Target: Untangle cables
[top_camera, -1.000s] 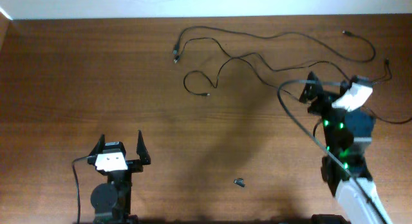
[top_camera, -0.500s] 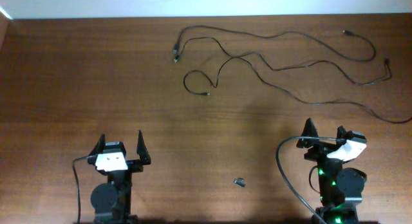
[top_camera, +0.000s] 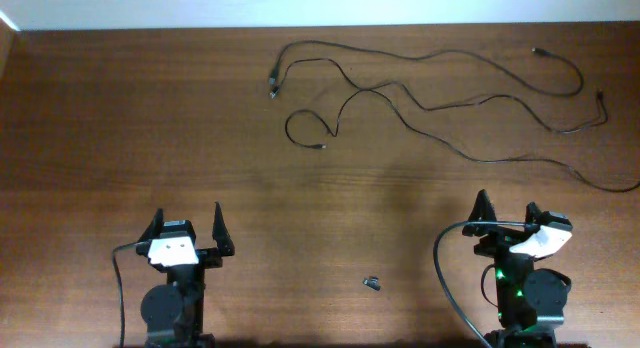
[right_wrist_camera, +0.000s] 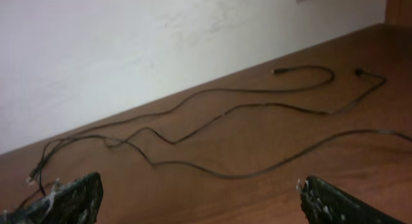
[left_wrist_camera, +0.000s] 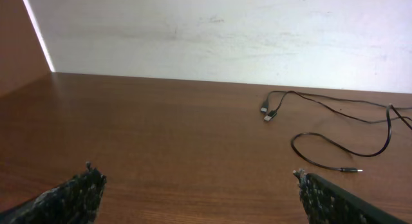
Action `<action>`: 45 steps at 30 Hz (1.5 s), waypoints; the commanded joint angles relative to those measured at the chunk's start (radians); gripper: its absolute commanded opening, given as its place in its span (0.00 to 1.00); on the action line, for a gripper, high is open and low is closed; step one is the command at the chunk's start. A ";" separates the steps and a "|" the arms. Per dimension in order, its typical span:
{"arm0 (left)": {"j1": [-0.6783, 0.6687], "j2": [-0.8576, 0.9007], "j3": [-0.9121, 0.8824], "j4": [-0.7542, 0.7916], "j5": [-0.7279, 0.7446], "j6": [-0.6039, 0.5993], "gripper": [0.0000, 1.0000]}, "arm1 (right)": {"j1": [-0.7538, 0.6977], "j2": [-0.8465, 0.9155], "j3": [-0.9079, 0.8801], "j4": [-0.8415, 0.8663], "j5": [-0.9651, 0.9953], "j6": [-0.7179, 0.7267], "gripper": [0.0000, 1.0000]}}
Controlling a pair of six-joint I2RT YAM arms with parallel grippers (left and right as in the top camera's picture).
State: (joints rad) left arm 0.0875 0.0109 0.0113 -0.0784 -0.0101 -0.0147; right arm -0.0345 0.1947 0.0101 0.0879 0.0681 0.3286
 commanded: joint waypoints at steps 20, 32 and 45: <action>0.007 -0.005 -0.001 -0.006 0.014 0.016 0.99 | 0.009 -0.192 -0.004 -0.159 0.018 -0.142 0.99; 0.007 -0.005 -0.001 -0.006 0.014 0.016 0.99 | 0.047 -0.192 -0.004 -0.164 -0.131 -0.426 0.99; 0.007 -0.005 -0.001 -0.006 0.014 0.016 0.99 | 0.047 -0.192 -0.004 -0.164 -0.124 -0.426 0.99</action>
State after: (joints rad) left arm 0.0875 0.0109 0.0113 -0.0784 -0.0101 -0.0147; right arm 0.0010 0.0120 0.0101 -0.0692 -0.0471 -0.0902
